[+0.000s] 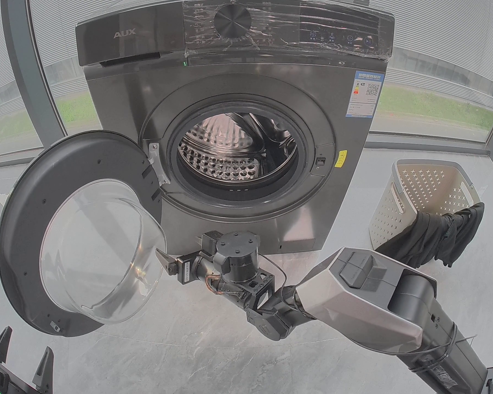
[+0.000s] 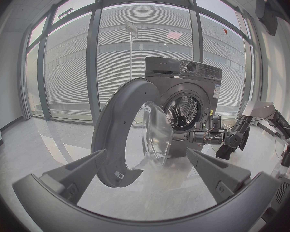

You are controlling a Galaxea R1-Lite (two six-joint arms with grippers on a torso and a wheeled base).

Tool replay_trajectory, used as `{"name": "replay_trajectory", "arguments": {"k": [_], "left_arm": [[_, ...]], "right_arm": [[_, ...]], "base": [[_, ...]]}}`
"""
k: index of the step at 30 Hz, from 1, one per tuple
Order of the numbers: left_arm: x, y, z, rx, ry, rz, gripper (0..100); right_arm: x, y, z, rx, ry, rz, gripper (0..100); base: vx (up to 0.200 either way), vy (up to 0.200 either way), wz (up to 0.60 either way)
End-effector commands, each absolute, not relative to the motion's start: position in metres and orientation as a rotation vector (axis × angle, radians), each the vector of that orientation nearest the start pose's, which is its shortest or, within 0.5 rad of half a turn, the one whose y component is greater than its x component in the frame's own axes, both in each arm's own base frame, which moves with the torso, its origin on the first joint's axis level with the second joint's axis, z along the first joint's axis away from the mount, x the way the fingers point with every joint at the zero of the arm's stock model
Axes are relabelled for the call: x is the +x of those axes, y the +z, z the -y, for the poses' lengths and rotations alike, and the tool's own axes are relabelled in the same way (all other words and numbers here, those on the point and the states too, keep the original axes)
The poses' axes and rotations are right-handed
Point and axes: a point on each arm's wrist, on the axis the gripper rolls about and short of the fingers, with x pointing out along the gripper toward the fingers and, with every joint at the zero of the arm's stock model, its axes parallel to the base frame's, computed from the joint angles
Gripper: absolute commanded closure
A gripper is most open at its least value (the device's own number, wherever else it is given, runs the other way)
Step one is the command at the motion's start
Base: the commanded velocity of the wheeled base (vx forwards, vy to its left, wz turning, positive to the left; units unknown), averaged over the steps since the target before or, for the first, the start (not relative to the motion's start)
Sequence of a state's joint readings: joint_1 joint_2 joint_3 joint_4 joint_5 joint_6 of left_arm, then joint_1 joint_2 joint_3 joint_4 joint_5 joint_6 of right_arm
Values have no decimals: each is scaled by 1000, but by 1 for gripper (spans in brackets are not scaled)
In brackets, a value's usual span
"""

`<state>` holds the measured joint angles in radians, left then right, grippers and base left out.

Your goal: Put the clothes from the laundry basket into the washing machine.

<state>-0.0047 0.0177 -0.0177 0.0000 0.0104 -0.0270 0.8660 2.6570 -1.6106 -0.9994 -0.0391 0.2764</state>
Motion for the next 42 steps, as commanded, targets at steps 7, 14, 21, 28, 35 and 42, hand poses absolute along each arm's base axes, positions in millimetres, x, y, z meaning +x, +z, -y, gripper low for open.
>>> {"name": "replay_trajectory", "arguments": {"k": [7, 14, 21, 28, 35, 42], "left_arm": [[-23, 76, 0, -28, 6, 3, 0], [-23, 76, 0, -28, 6, 3, 0], [-23, 76, 0, -28, 6, 3, 0], [-23, 76, 0, -29, 6, 3, 0], [-23, 76, 0, -28, 6, 3, 0], [-23, 76, 0, -29, 6, 3, 0]], "right_arm": [[346, 45, -358, 225, 712, -157, 0], [323, 98, -285, 168, 634, -153, 0], [285, 120, -177, 103, 466, -188, 0], [228, 152, -103, 87, 349, -109, 0], [166, 162, -62, 96, 293, -41, 0], [115, 157, -24, 24, 206, 49, 0]], "base": [[0, 0, 0], [0, 0, 0], [0, 0, 0], [0, 0, 0], [0, 0, 0], [0, 0, 0]]}}
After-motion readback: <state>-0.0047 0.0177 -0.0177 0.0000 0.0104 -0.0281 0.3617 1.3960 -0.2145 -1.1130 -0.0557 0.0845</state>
